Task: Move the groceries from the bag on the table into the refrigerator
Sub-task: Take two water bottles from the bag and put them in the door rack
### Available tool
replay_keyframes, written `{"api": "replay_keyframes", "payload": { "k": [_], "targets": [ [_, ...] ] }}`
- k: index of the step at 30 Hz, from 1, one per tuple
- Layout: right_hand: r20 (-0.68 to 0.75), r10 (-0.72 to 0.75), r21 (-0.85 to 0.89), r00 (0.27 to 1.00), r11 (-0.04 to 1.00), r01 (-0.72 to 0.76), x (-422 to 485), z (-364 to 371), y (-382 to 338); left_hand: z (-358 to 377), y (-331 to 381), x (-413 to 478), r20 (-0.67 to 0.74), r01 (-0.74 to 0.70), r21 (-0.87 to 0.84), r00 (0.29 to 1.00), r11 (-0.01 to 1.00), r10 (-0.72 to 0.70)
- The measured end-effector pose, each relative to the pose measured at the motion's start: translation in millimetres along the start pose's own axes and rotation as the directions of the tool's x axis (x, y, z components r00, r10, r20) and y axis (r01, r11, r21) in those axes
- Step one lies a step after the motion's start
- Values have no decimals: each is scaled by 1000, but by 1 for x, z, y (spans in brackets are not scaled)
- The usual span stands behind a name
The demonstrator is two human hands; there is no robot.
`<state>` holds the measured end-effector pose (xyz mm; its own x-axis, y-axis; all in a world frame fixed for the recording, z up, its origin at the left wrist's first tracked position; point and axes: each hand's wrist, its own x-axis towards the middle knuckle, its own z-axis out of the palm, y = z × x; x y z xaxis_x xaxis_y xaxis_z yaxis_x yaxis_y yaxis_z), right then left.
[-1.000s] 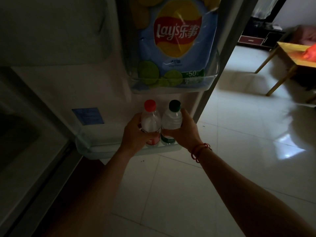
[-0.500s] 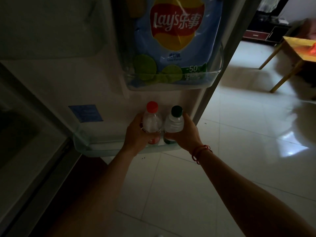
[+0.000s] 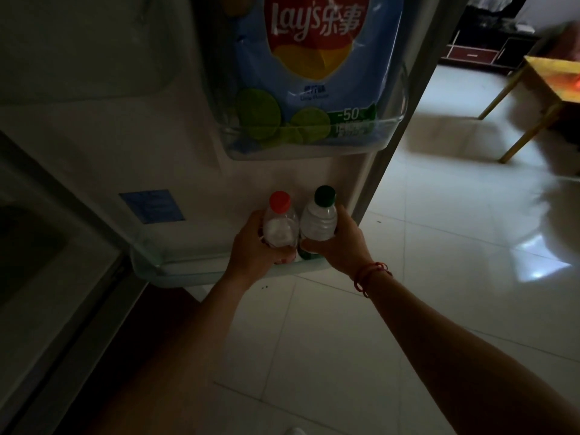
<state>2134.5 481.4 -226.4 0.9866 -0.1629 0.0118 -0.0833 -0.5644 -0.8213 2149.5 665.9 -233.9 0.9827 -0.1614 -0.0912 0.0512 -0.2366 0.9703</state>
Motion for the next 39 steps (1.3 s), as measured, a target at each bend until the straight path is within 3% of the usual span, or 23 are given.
{"api": "replay_keyframes", "payload": {
  "k": [15, 39],
  "targets": [
    [12, 17, 33, 1000, 999, -17, 8, 2, -1, 0, -3, 10, -11, -40, 29, 999, 999, 40],
    [56, 27, -111, 998, 994, -20, 1, -6, -8, -11, -8, 2, -27, -44, 116, 999, 992, 47]
  ]
}}
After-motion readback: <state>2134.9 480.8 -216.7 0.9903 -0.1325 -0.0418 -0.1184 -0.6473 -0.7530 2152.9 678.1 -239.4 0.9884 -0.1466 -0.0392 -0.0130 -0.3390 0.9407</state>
